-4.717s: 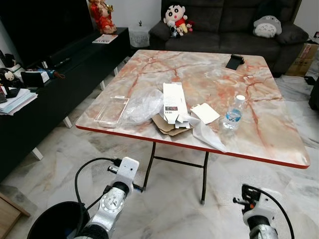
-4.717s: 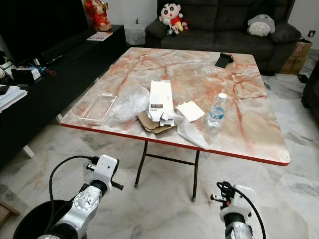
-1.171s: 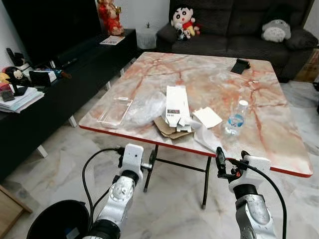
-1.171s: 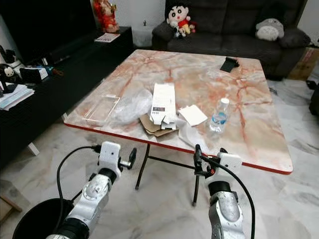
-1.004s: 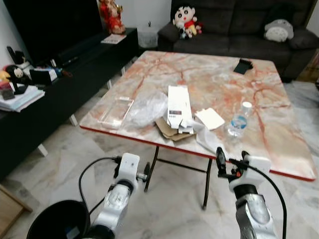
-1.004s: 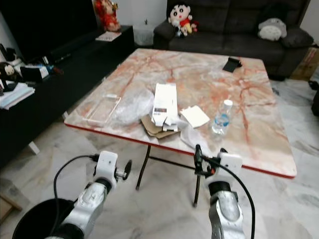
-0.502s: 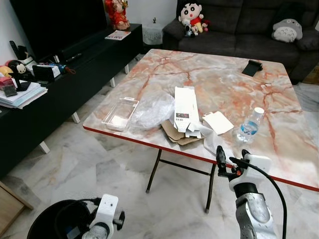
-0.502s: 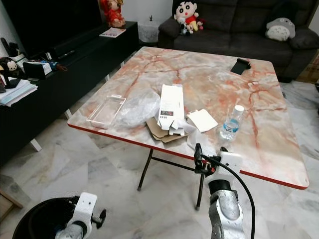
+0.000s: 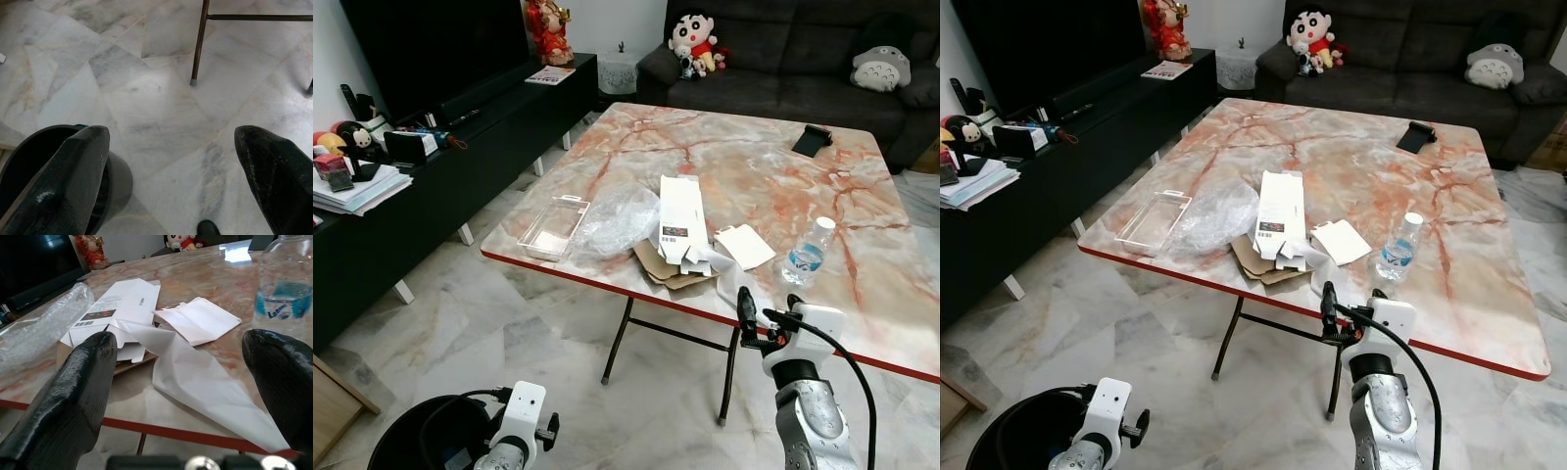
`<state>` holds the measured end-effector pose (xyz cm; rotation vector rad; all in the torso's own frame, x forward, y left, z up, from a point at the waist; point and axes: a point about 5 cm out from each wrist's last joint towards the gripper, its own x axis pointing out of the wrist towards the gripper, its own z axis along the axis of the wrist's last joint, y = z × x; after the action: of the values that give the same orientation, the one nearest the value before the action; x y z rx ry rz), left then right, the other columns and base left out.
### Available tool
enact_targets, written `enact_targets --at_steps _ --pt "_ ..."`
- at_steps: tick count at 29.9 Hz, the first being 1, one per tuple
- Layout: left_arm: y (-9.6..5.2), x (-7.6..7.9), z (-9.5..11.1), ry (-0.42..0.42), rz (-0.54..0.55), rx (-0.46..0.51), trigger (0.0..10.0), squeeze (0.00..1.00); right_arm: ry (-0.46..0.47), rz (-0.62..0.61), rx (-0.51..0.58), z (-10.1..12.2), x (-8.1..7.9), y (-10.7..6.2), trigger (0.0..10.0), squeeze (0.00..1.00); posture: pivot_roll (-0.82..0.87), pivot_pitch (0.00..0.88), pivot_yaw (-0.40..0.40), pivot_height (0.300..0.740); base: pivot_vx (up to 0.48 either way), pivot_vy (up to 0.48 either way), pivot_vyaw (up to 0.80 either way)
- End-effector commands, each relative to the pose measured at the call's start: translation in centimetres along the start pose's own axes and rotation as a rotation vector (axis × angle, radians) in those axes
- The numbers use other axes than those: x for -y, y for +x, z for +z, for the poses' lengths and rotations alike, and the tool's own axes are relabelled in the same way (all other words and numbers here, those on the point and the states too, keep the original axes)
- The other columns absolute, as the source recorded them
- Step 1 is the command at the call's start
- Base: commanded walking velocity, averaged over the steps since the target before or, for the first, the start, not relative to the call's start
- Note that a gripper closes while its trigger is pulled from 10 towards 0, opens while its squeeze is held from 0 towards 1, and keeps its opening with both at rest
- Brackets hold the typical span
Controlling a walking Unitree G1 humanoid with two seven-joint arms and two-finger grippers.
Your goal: Picking trash to rubbish bin
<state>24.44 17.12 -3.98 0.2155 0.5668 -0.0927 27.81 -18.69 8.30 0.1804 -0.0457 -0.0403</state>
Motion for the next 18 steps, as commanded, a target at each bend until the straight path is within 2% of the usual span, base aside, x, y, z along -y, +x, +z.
enact_targets --at_steps 1,2,7,18 --pt "0.02 -0.12 -0.07 0.006 0.000 -0.005 10.0 0.00 0.013 -0.011 -0.011 -0.22 0.15 -0.08 10.0 0.00 0.04 0.043 0.006 0.740 0.382 0.000 0.00" --pt "0.02 -0.11 -0.06 0.006 -0.001 -0.004 10.0 0.00 0.015 -0.013 -0.016 -0.23 0.16 -0.07 10.0 0.00 0.04 0.043 0.006 0.740 0.386 0.000 0.00" --pt "0.01 -0.10 -0.04 0.006 -0.002 -0.001 10.0 0.00 0.026 -0.018 -0.008 -0.05 0.27 -0.03 10.0 0.00 0.04 0.043 0.006 0.740 0.386 0.000 -0.73" --pt "-0.09 0.06 -0.12 0.000 -0.011 0.010 10.0 0.00 0.009 -0.027 -0.015 -0.25 0.36 -0.13 10.0 0.00 0.04 0.053 0.003 0.740 0.378 0.000 0.00"
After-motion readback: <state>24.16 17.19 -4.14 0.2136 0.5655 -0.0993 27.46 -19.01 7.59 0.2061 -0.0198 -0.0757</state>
